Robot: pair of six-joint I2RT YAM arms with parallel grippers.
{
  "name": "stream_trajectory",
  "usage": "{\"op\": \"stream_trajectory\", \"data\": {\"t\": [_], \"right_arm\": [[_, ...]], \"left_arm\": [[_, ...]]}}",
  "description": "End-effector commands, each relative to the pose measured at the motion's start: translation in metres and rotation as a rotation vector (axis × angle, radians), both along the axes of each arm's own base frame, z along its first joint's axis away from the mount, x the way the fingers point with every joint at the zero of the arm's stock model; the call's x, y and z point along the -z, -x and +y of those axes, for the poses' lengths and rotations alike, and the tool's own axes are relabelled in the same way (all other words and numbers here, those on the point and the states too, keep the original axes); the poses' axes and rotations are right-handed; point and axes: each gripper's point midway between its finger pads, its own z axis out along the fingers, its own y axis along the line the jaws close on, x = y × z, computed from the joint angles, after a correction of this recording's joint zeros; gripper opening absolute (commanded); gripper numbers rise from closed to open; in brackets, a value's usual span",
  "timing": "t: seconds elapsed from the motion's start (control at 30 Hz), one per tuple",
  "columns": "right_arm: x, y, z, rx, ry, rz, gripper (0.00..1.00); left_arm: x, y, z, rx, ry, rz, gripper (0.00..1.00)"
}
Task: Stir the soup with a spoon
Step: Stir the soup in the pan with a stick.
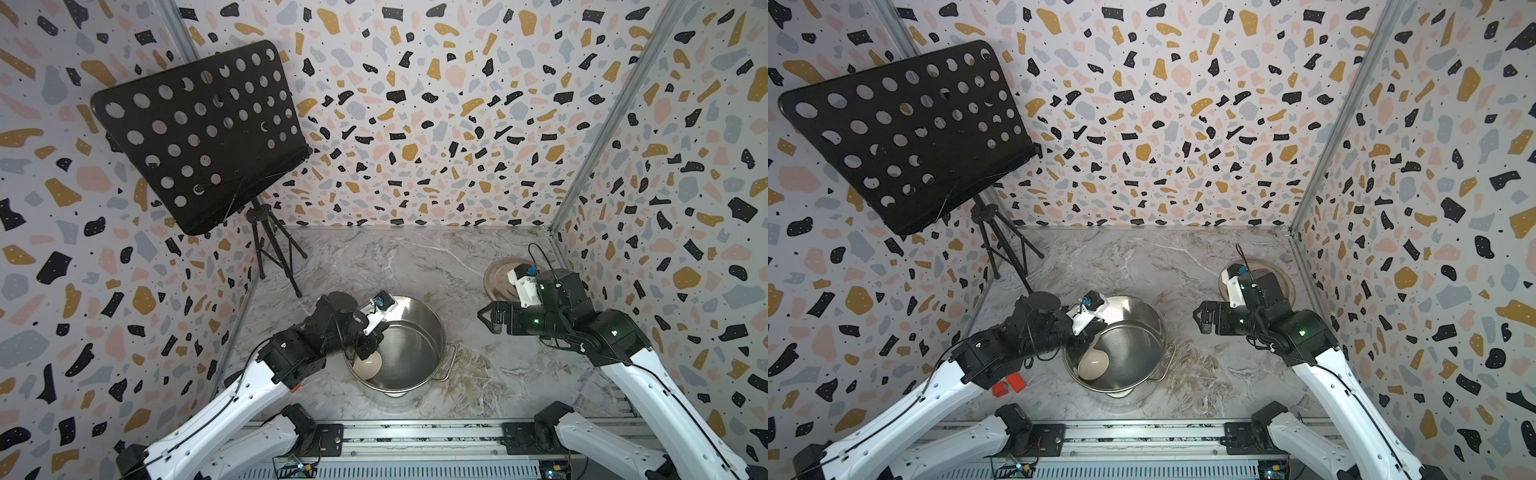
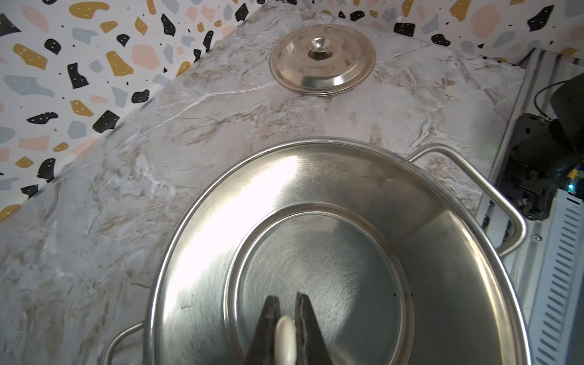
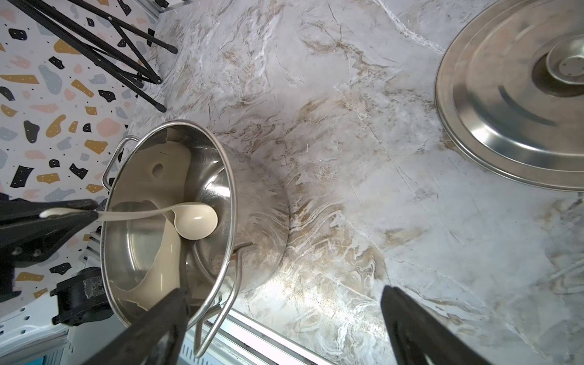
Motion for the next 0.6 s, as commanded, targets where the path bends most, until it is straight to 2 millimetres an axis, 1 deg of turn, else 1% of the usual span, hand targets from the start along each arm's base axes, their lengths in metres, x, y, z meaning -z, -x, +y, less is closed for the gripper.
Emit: {"op": "stream_trajectory", "data": {"t": [0.0, 0.07, 0.13, 0.2, 0.27, 0.43, 0.5, 0.57], "right_arm": [[-0.005, -0.001, 0.003, -0.013, -0.011, -0.014, 1.0], [-0.006, -0.001, 0.003, -0.015, -0.011, -0.016, 1.0], [-0.007, -0.001, 0.003, -0.016, -0.011, -0.021, 1.0], [-0.007, -0.001, 0.002, -0.013, -0.013, -0.024, 1.0], [-0.007, 0.0, 0.001, -0.009, -0.012, -0.026, 1.0], [-0.007, 0.001, 0.0, -0.004, -0.014, -0.027, 1.0], [-0.008, 0.001, 0.0, -0.004, -0.013, -0.028, 1.0], [-0.007, 0.003, -0.001, -0.002, -0.013, -0.027, 1.0]], "left_arm": [[-0.013, -0.034, -0.002, -0.095, -0.01, -0.067, 0.0], [-0.019, -0.043, -0.016, -0.066, 0.009, -0.071, 0.0], [-0.026, -0.044, -0.035, 0.005, 0.047, -0.06, 0.0], [-0.028, -0.045, -0.053, 0.065, 0.082, -0.038, 0.0], [-0.031, -0.043, -0.071, 0.137, 0.12, -0.023, 0.0], [-0.035, -0.028, -0.112, 0.285, 0.161, -0.026, 0.0], [-0.037, -0.015, -0.126, 0.349, 0.171, -0.022, 0.0], [-0.037, 0.001, -0.137, 0.413, 0.184, -0.013, 0.0]]}}
